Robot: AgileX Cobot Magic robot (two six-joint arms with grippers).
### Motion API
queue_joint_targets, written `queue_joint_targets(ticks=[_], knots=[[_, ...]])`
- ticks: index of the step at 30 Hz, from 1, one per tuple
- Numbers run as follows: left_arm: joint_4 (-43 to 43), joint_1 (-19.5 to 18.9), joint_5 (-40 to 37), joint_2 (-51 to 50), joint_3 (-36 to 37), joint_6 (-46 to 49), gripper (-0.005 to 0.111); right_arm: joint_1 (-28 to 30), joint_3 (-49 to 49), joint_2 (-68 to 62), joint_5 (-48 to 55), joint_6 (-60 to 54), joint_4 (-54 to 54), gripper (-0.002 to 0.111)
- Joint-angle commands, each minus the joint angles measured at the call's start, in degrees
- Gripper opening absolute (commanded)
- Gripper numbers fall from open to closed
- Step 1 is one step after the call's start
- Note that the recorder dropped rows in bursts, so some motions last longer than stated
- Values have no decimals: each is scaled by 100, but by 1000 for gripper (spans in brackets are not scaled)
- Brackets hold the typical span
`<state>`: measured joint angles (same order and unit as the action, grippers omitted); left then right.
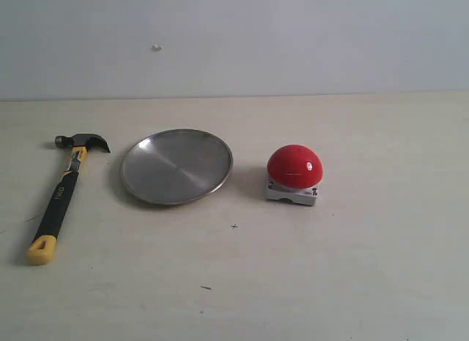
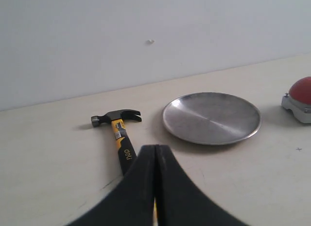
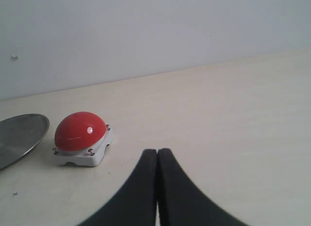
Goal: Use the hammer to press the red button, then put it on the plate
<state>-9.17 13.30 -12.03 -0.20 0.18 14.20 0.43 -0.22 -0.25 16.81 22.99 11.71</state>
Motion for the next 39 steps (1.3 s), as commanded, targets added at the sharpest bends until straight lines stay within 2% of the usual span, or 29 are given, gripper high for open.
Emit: queue_joint_targets(ticks=[1, 5, 8, 11, 13, 17, 19, 22, 26, 31, 34, 36, 39], knots=[[-1135, -14, 399, 20, -18, -127, 0, 23, 22, 25, -31, -20, 25, 0], [-2269, -14, 882, 20, -18, -127, 0, 23, 22, 25, -31, -20, 25, 0], [-2511, -14, 942, 20, -18, -164, 0, 23, 22, 25, -31, -20, 25, 0], [-2579, -14, 1089, 20, -18, -864, 0, 23, 22, 25, -31, -20, 25, 0], [-2605, -14, 1704, 20, -18, -1420, 0, 23, 22, 25, -31, -20, 25, 0], [-2607, -14, 3230, -60, -104, -1474, 0, 23, 22, 25, -31, -20, 25, 0], [-2607, -14, 3278, -334, -491, -1420, 0, 23, 22, 25, -31, -20, 25, 0], [-2597, -14, 3154, -1077, -1161, -1212, 0, 23, 22, 25, -31, -20, 25, 0], [-2597, -14, 2753, -2751, -2218, -660, 0, 23, 22, 25, -31, -20, 25, 0], [-2597, -14, 1444, -5292, -4058, 125, 0, 23, 22, 25, -31, -20, 25, 0], [-2478, -14, 645, -6779, -5060, 252, 0, 23, 22, 25, -31, -20, 25, 0], [-2223, -14, 193, -7649, -5613, 252, 0, 23, 22, 25, -31, -20, 25, 0], [-1374, -24, -446, -8833, -6597, 63, 0, 23, 22, 25, -31, -20, 25, 0]])
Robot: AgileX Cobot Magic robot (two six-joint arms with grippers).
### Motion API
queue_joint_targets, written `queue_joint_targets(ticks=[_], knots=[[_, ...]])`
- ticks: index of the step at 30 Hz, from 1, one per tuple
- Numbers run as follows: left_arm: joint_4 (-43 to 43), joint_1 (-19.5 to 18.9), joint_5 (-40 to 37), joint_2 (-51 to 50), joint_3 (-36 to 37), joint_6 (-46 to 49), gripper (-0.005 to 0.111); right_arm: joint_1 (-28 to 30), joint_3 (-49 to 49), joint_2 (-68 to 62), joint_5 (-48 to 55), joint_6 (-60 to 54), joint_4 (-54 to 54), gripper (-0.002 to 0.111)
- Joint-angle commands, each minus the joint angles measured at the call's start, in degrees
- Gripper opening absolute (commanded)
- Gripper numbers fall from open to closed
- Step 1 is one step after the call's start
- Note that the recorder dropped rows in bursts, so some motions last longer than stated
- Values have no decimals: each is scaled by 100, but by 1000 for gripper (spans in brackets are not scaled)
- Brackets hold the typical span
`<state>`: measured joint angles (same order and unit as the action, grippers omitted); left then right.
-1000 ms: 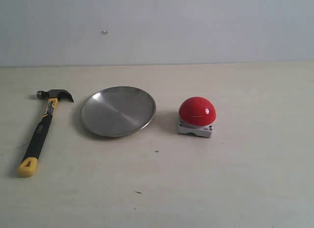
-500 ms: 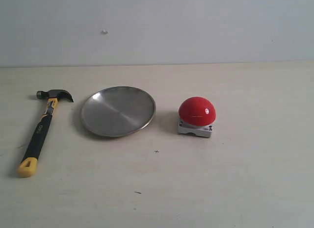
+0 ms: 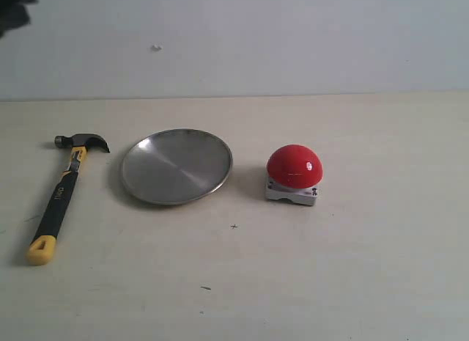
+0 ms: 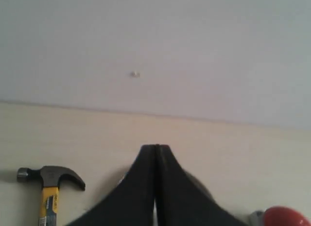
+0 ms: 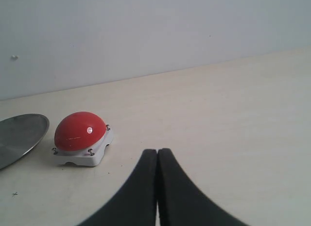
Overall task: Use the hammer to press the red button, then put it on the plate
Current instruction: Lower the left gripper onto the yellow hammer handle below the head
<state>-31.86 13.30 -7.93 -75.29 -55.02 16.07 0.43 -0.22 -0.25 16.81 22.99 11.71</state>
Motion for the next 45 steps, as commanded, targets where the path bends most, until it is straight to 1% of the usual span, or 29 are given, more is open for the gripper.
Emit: queue_joint_targets(ticks=[1, 2, 5, 8, 9, 10, 13, 15, 17, 19, 21, 24, 26, 28, 31, 33, 37, 39, 41, 45], knots=[[1402, -69, -1144, -1764, -1388, -434, 0, 23, 22, 25, -31, -20, 25, 0], [1782, -67, -1399, -2037, -1688, -802, 0, 23, 22, 25, -31, -20, 25, 0], [3477, -67, -2199, -2836, -2462, -2032, 0, 23, 22, 25, -31, -20, 25, 0], [5195, -67, -3312, -3438, -3097, -3445, 0, 23, 22, 25, -31, -20, 25, 0], [5515, -67, -3618, -3575, -3258, -3763, 0, 23, 22, 25, -31, -20, 25, 0], [5619, -67, -3838, -3689, -3393, -3911, 0, 23, 22, 25, -31, -20, 25, 0], [5355, -67, -3982, -3915, -3596, -3841, 0, 23, 22, 25, -31, -20, 25, 0], [5088, -67, -3937, -4033, -3635, -3516, 2, 23, 22, 25, -31, -20, 25, 0], [4731, -67, -3947, -4189, -3711, -3196, 5, 23, 22, 25, -31, -20, 25, 0], [4597, -67, -4060, -4366, -3839, -3126, 9, 23, 22, 25, -31, -20, 25, 0], [4597, -81, -4244, -4532, -4021, -3104, 15, 23, 22, 25, -31, -20, 25, 0], [4478, -81, -4648, -4809, -4342, -2970, 31, 23, 22, 25, -31, -20, 25, 0], [4165, -81, -4871, -4996, -4589, -2666, 41, 23, 22, 25, -31, -20, 25, 0], [4031, -81, -4986, -5178, -4773, -2481, 45, 23, 22, 25, -31, -20, 25, 0], [3975, -125, -5053, -5416, -5025, -2497, 46, 23, 22, 25, -31, -20, 25, 0], [3739, -224, -5152, -5517, -5182, -2458, 46, 23, 22, 25, -31, -20, 25, 0], [2968, -583, -5368, -5725, -5306, -2000, 46, 23, 22, 25, -31, -20, 25, 0], [2753, -747, -5374, -5780, -5306, -1926, 46, 23, 22, 25, -31, -20, 25, 0], [2760, -851, -5374, -5808, -5306, -1902, 46, 23, 22, 25, -31, -20, 25, 0], [2822, -880, -5332, -5850, -5306, -1736, 46, 23, 22, 25, -31, -20, 25, 0]])
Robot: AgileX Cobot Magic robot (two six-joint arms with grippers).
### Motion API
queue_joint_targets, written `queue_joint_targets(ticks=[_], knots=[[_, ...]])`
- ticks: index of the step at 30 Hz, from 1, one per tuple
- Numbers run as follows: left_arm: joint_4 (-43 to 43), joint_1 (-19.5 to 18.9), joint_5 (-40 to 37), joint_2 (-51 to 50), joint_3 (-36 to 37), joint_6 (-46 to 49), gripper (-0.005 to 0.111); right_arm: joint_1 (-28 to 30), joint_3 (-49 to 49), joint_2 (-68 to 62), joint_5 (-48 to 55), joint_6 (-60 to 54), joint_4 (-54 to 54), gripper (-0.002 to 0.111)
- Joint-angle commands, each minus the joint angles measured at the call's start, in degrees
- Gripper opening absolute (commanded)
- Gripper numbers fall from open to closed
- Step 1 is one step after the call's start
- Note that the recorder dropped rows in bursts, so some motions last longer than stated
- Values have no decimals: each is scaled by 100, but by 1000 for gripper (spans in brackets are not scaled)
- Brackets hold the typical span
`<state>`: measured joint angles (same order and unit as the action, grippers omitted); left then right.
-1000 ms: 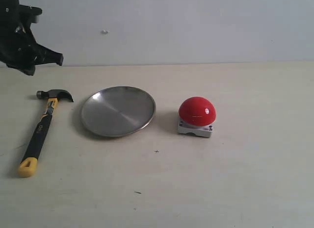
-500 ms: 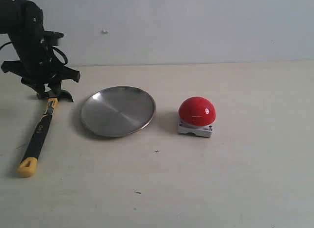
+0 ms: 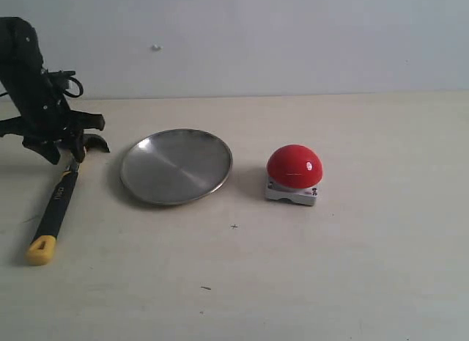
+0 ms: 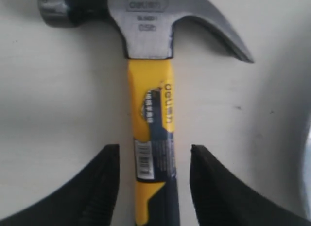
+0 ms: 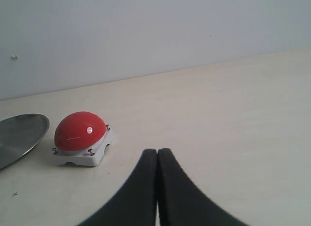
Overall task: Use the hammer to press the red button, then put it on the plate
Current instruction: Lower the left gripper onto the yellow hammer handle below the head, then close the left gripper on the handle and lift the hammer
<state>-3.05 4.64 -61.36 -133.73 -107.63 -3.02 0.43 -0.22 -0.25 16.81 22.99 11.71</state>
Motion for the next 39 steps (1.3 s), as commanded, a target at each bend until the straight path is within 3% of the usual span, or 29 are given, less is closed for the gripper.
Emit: queue_joint_targets(ticks=[1, 17, 28, 31, 36, 39], knots=[[-59, -13, 34, -5, -44, 184, 46, 23, 22, 25, -31, -20, 25, 0], [99, 50, 559, -118, -44, 151, 46, 23, 22, 25, -31, -20, 25, 0], [240, 50, 424, -474, -249, 138, 46, 23, 22, 25, -31, -20, 25, 0], [240, 50, 366, -487, -249, 138, 36, 23, 22, 25, -31, -20, 25, 0], [228, 50, 269, -498, -249, 196, 0, 23, 22, 25, -31, -20, 25, 0], [228, 50, 369, -357, -249, 253, 0, 23, 22, 25, -31, -20, 25, 0]])
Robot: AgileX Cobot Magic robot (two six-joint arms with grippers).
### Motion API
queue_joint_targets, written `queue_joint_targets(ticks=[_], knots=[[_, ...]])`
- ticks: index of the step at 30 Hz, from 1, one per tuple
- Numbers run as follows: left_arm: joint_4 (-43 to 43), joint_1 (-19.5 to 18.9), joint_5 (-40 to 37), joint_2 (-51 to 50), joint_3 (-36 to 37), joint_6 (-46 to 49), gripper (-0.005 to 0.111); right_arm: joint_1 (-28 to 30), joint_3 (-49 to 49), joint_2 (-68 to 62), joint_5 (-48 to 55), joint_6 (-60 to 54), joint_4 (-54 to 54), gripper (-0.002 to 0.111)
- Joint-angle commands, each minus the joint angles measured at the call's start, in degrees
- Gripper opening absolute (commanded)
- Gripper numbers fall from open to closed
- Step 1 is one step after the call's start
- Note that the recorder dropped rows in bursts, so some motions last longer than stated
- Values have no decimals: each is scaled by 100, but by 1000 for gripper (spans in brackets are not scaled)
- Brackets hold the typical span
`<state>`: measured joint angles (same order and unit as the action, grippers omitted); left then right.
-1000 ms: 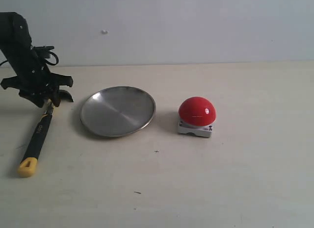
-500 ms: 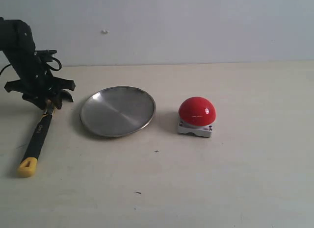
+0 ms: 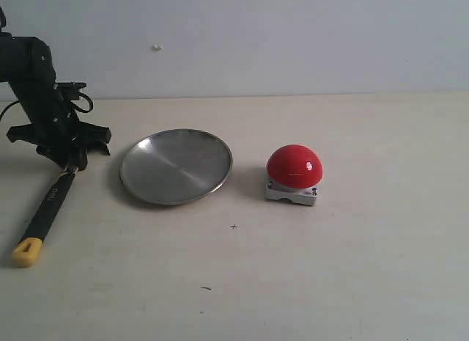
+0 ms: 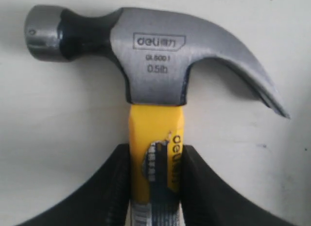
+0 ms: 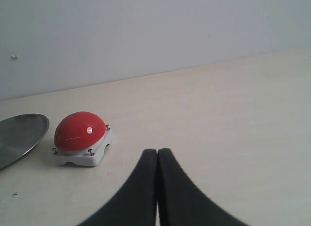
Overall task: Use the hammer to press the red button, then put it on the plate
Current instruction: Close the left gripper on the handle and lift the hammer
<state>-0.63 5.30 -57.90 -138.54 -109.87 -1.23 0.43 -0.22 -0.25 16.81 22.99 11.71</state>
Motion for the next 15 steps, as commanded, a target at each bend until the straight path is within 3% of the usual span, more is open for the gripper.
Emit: queue_joint_targets(ticks=[1, 7, 15], knots=[[-53, -16, 92, 210, -26, 85, 0, 23, 22, 25, -31, -20, 25, 0], [-1068, 22, 412, 551, 65, 562, 0, 23, 22, 25, -31, -20, 25, 0], [-1168, 234, 805, 968, 430, 753, 0, 23, 22, 25, -633, -72, 57, 0]])
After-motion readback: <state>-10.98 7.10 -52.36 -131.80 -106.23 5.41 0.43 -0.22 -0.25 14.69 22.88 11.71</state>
